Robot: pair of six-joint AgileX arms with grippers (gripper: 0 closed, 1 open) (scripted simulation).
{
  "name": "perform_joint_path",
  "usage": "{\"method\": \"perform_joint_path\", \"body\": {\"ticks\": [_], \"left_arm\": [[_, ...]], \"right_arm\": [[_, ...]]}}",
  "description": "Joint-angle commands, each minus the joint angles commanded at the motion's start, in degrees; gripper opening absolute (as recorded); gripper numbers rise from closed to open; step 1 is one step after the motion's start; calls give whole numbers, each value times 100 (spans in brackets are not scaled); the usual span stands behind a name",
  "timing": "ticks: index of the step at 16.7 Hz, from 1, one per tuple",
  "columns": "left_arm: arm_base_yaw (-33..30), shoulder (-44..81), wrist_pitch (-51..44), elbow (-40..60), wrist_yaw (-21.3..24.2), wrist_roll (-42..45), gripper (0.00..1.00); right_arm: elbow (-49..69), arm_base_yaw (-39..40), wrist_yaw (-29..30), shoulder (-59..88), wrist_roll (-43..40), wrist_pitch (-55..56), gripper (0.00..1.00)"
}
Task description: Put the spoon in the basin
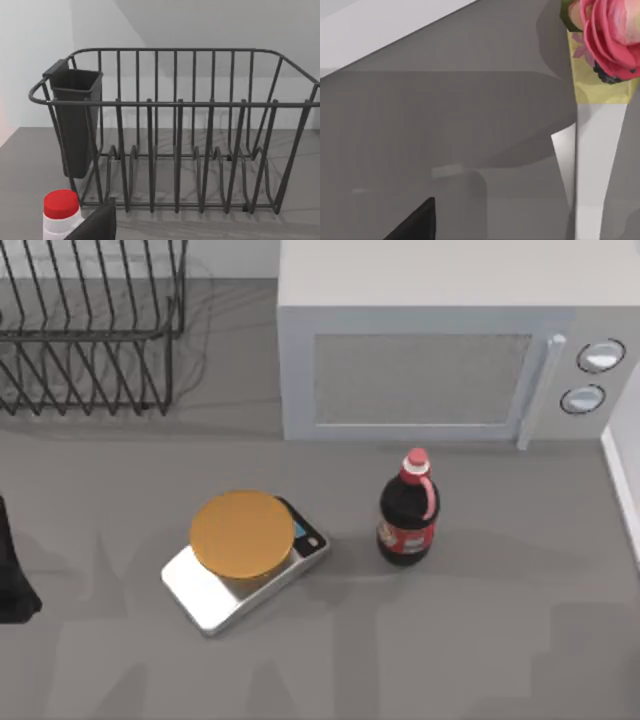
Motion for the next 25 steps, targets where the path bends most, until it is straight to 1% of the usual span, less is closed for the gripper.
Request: {"method": "perform_joint_path", "body": {"ticks": [3,8,21,22,25], "left_arm": [[0,0,0,0,0,0,100],[0,0,0,0,0,0,100],[0,0,0,0,0,0,100],[0,0,0,0,0,0,100],[0,0,0,0,0,0,100]], "right_arm": [[-361,3,0,330,12,662,100],[-441,5,0,403,13,798,100],[-441,5,0,403,13,798,2],[-441,5,0,403,13,798,0],[-441,5,0,403,13,798,0]]}}
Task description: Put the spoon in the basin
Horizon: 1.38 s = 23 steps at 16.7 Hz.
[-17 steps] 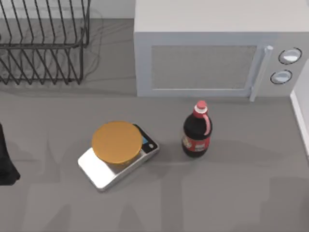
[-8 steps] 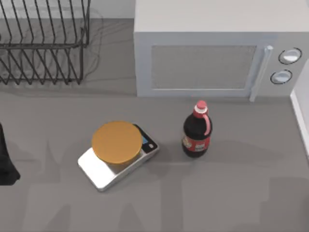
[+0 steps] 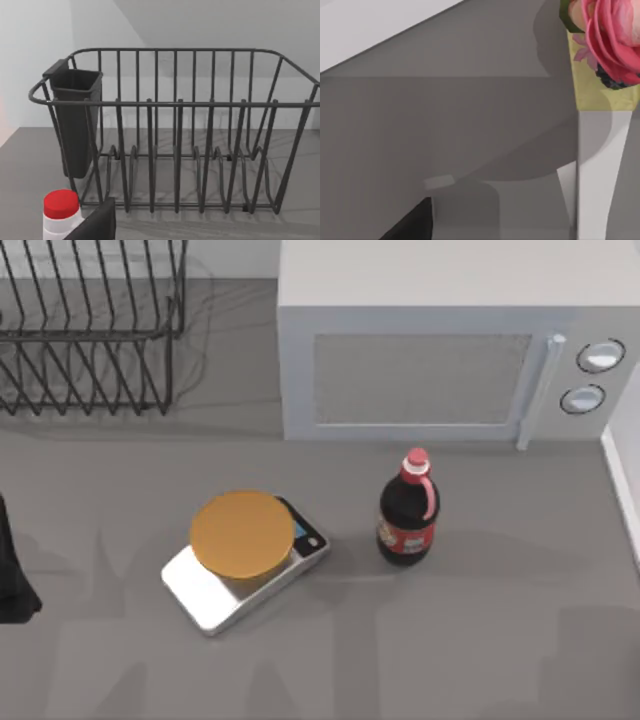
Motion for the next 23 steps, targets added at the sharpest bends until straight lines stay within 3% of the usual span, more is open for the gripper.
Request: {"method": "perform_joint_path", "body": {"ticks": [4,8,16,23], "left_arm": [[0,0,0,0,0,0,100],[0,0,0,0,0,0,100],[0,0,0,0,0,0,100],[0,0,0,0,0,0,100]], "right_arm": [[0,0,0,0,0,0,0],[418,-1,64,-493,6,-687,0],[1713,-17,63,-1282,-34,-2905,0],[1850,-10,59,-1398,-31,-3086,0]]}}
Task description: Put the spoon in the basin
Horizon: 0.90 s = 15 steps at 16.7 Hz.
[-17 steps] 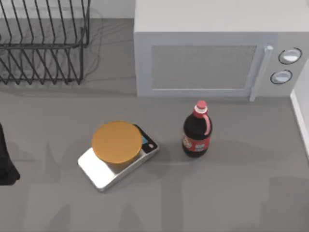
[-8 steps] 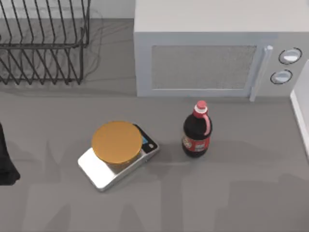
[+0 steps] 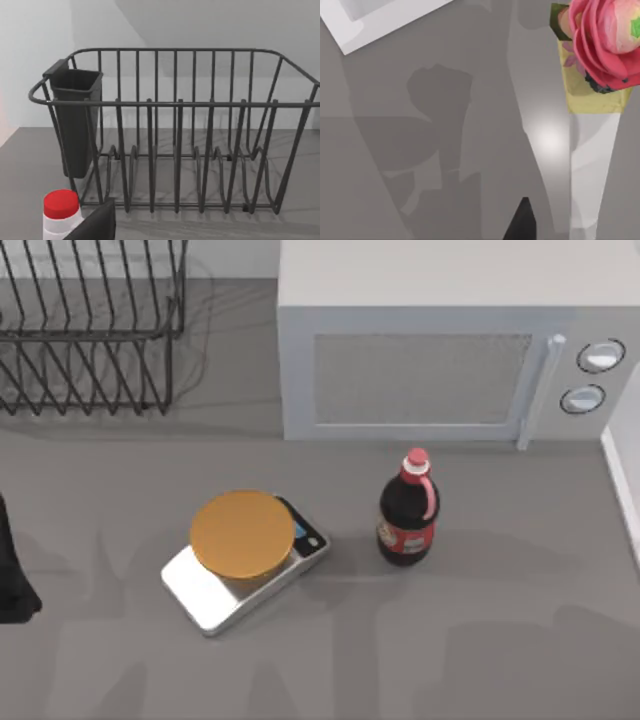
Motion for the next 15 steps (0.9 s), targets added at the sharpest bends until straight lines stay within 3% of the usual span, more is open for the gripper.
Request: {"method": "perform_joint_path", "body": {"ticks": [3,7,15], "left_arm": [[0,0,0,0,0,0,100],[0,0,0,0,0,0,100],[0,0,0,0,0,0,100]], "right_arm": [[358,-5,4,312,43,-144,0],[1683,31,14,1432,132,-635,0],[6508,200,31,4805,341,-2142,0]]}}
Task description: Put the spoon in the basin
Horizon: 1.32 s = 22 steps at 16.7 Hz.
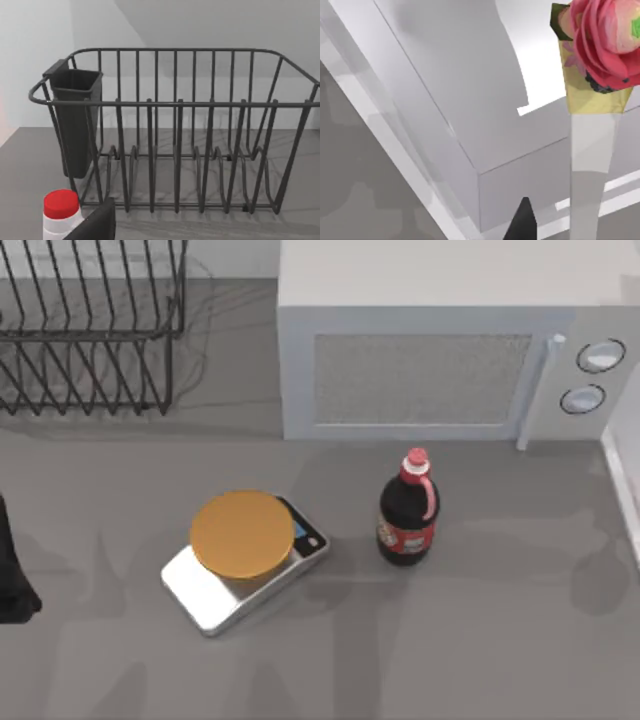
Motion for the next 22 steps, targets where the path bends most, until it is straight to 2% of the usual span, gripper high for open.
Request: {"method": "perform_joint_path", "body": {"ticks": [5,10,18,22], "left_arm": [[0,0,0,0,0,0,100],[0,0,0,0,0,0,100],[0,0,0,0,0,0,100],[0,0,0,0,0,0,100]], "right_arm": [[2882,122,8,1861,116,-755,0],[4534,217,18,3003,184,-1140,0],[4781,199,16,3189,207,-1170,0],[4108,213,19,2936,207,-661,0]]}}
